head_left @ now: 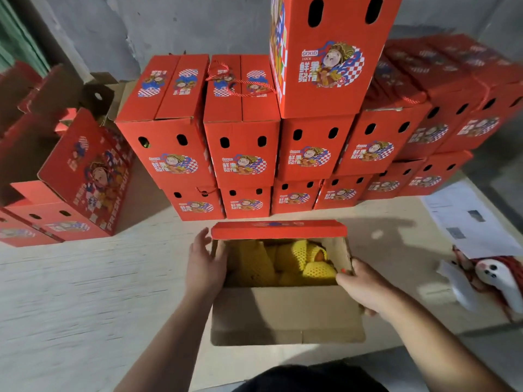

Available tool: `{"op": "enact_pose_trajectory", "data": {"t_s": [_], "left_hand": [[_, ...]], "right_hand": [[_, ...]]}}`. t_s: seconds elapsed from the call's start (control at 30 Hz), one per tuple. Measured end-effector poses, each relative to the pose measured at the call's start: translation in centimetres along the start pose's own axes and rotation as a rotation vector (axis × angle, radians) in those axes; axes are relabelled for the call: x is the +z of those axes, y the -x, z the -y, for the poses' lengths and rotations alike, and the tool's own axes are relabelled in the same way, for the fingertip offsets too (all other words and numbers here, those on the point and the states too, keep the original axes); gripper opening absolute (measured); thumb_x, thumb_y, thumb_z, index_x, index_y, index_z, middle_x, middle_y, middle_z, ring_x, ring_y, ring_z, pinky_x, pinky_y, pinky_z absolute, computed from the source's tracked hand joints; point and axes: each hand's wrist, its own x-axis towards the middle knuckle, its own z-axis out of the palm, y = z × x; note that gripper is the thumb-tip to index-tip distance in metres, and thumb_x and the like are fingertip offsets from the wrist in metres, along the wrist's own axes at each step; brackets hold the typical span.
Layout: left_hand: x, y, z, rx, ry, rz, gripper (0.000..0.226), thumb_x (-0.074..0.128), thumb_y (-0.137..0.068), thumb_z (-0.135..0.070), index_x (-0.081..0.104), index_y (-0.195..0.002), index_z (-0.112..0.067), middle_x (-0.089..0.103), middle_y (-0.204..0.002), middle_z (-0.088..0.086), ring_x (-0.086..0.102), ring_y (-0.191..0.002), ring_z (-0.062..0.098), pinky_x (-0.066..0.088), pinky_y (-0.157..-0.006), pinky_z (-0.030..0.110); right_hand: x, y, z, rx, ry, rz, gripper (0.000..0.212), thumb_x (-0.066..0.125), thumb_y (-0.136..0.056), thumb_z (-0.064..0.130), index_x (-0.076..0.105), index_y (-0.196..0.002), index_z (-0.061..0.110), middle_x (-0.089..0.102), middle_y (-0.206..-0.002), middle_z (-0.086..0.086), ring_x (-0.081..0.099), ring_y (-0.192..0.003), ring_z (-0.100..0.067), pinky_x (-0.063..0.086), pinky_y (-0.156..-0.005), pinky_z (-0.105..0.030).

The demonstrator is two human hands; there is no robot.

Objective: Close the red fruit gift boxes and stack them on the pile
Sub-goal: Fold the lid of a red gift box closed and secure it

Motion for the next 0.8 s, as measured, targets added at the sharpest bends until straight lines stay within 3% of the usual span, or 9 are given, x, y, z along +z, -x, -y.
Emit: {"op": "enact_pose_trajectory", "data": {"t_s": [0.1,0.23,0.3,0.37,0.4,0.47,0.53,0.63,0.8], "left_hand": [[0.7,-0.3,-0.1,-0.028,0.009,0.112,0.066,0.062,-0.091,-0.064,0.050,-0.144,-0.027,0.061,-0.134,-0.004,0.059,-0.123,0.022,0.051,-0.101,0.047],[0.1,-1.8,-2.1,-0.062,0.072,0.104,0.079,0.051,-0.069,-0.096,0.062,-0.112,-0.031,0.069,-0.113,-0.009,0.065,-0.108,0.022,0.056,-0.095,0.048],[0.1,-2.7,-3.3,-0.058,0.164,0.112,0.087,0.044,-0.069,-0.101,0.065,-0.110,-0.027,0.072,-0.116,-0.001,0.065,-0.114,0.028,0.054,-0.102,0.053],[0.4,-2.9,-3.9,-0.103,0.212,0.118,0.088,0.040,-0.080,-0.094,0.060,-0.132,-0.026,0.064,-0.133,0.002,0.057,-0.129,0.031,0.046,-0.111,0.052],[0.6,-2.9,-4.0,-0.118,0.174,0.118,0.084,0.039,-0.085,-0.090,0.058,-0.134,-0.024,0.063,-0.131,0.001,0.056,-0.130,0.032,0.045,-0.110,0.050],[0.7,-2.8,-3.8,-0.103,0.042,0.122,0.076,0.040,-0.089,-0.086,0.059,-0.126,-0.023,0.061,-0.115,-0.004,0.059,-0.122,0.033,0.048,-0.099,0.045],[0.5,-2.8,-3.7,-0.102,-0.027,0.132,0.066,0.043,-0.091,-0.083,0.058,-0.115,-0.024,0.061,-0.105,-0.006,0.061,-0.112,0.031,0.050,-0.095,0.045],[-0.1,-2.9,-3.2,-0.148,-0.044,0.140,0.067,0.048,-0.092,-0.080,0.059,-0.116,-0.018,0.064,-0.110,0.002,0.060,-0.107,0.029,0.054,-0.098,0.049],[-1.6,-2.2,-1.5,-0.313,0.084,0.147,0.071,0.050,-0.095,-0.074,0.063,-0.123,-0.011,0.066,-0.120,0.014,0.061,-0.111,0.036,0.054,-0.099,0.051]], "right_hand": [[0.4,-0.3,-0.4,-0.012,-0.123,0.015,0.049,0.053,-0.093,0.038,0.047,-0.142,0.037,0.063,-0.117,0.009,0.059,-0.100,-0.015,0.049,-0.079,-0.030],[1.0,-1.0,1.1,-0.049,-0.225,-0.042,0.091,0.063,-0.094,0.021,0.005,-0.163,0.037,0.033,-0.165,-0.002,0.040,-0.144,-0.029,0.037,-0.114,-0.040],[1.3,-0.8,1.6,-0.080,-0.258,-0.085,0.096,0.064,-0.095,0.017,-0.001,-0.161,0.044,0.027,-0.169,-0.001,0.036,-0.148,-0.031,0.036,-0.114,-0.042],[1.7,-0.3,1.7,-0.119,-0.282,-0.116,0.094,0.062,-0.097,0.014,0.001,-0.159,0.049,0.030,-0.167,0.001,0.040,-0.144,-0.030,0.038,-0.109,-0.040],[1.9,-0.1,1.6,-0.139,-0.301,-0.124,0.091,0.059,-0.097,0.011,0.005,-0.159,0.049,0.034,-0.164,0.001,0.044,-0.138,-0.027,0.038,-0.105,-0.037],[2.2,0.2,1.1,-0.176,-0.329,-0.132,0.086,0.053,-0.097,0.005,0.012,-0.159,0.048,0.038,-0.162,0.000,0.044,-0.134,-0.024,0.038,-0.104,-0.037],[2.2,0.4,0.6,-0.186,-0.335,-0.143,0.085,0.052,-0.098,0.004,0.012,-0.160,0.046,0.034,-0.164,-0.003,0.038,-0.145,-0.029,0.038,-0.112,-0.044],[2.6,0.7,-0.1,-0.224,-0.360,-0.158,0.085,0.051,-0.100,0.001,0.012,-0.162,0.045,0.032,-0.163,-0.001,0.034,-0.149,-0.030,0.036,-0.116,-0.046],[2.9,0.7,-1.7,-0.277,-0.358,-0.125,0.067,0.049,-0.099,0.004,0.031,-0.157,0.034,0.046,-0.152,0.002,0.045,-0.140,-0.026,0.039,-0.110,-0.039]]}}
